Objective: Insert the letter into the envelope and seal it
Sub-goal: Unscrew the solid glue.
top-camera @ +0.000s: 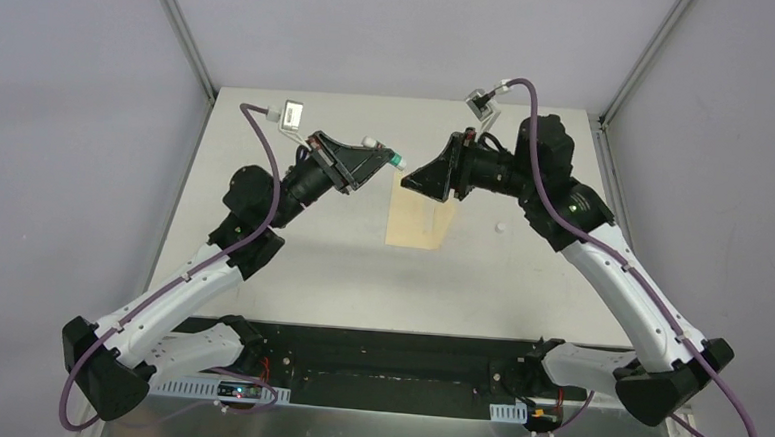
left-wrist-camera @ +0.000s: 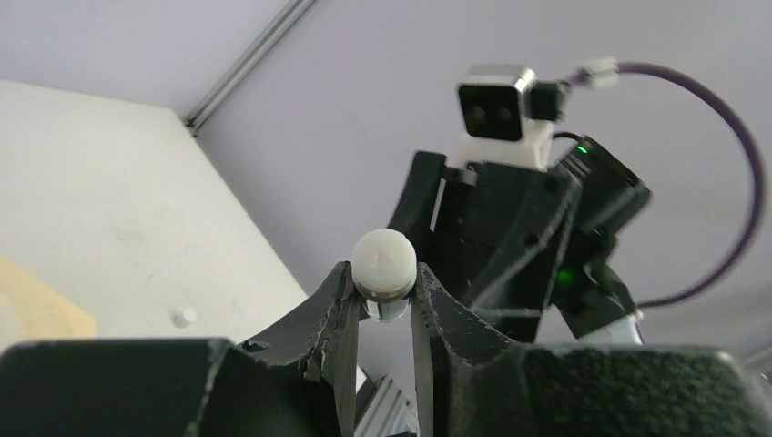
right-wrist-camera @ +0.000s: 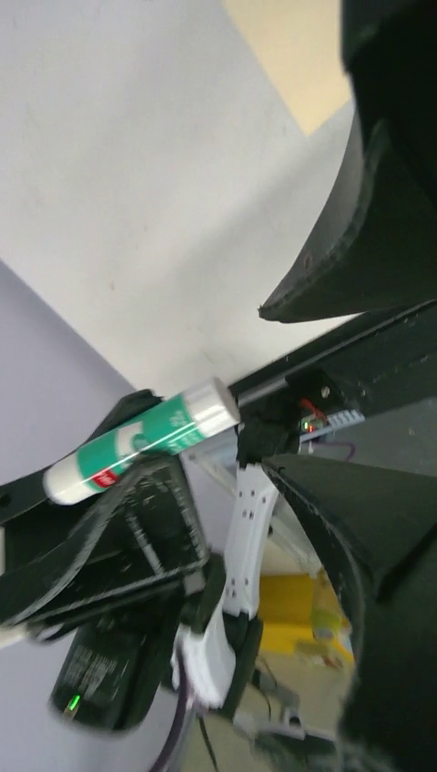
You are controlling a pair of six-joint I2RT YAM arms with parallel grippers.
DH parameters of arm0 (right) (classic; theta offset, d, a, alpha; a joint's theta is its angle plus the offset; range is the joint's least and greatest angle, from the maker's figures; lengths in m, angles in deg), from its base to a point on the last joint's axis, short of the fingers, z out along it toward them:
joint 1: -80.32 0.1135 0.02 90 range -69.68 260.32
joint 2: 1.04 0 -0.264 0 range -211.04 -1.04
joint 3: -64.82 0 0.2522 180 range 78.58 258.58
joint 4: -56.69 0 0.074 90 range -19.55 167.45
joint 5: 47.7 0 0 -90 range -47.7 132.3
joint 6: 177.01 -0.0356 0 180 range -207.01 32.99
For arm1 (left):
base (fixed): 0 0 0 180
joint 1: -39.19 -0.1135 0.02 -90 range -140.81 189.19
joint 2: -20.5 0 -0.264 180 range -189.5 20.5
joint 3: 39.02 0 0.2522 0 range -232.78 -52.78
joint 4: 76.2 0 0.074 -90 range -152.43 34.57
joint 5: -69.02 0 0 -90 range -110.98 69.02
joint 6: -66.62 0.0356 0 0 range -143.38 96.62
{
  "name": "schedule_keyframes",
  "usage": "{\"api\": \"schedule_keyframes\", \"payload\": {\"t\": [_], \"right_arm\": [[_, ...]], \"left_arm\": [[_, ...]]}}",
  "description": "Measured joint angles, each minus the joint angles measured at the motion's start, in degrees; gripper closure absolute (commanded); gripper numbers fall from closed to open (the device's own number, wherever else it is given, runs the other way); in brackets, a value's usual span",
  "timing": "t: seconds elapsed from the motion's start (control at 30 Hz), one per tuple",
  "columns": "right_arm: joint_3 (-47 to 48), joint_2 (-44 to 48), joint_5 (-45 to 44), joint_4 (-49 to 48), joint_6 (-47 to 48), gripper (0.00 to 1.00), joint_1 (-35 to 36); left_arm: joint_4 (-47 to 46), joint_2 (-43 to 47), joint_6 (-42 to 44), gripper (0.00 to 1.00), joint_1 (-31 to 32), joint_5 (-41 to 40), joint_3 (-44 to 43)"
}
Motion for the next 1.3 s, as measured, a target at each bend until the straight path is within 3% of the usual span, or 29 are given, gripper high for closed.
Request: {"api": "schedule_keyframes", "payload": {"t": [0.27,0.5,0.67,0.87,1.3], "right_arm": [[0.24,7.61,-22.67,12.13,15.72,0.38,7.65],[0.15,7.28,-40.63,13.92,25.07,0.41,16.11],[0.15,4.22,-49.03,13.97,28.2,0.48,19.74],[0.15,1.44,-53.55,14.58,30.6,0.48,21.64],[0.15,1.36,-53.64,13.99,30.93,0.86,22.8]], "left_arm": [[26.32,-7.02,2.95,1.0,-0.11,4.48,-18.91],[38.77,-14.88,4.83,1.0,-0.11,11.65,-26.01],[41.99,-16.55,5.14,1.0,-0.11,14.1,-26.18],[42.77,-16.57,5.18,1.0,-0.11,15.08,-26.21],[41.35,-16.57,5.09,1.0,-0.13,15.08,-26.18]]}}
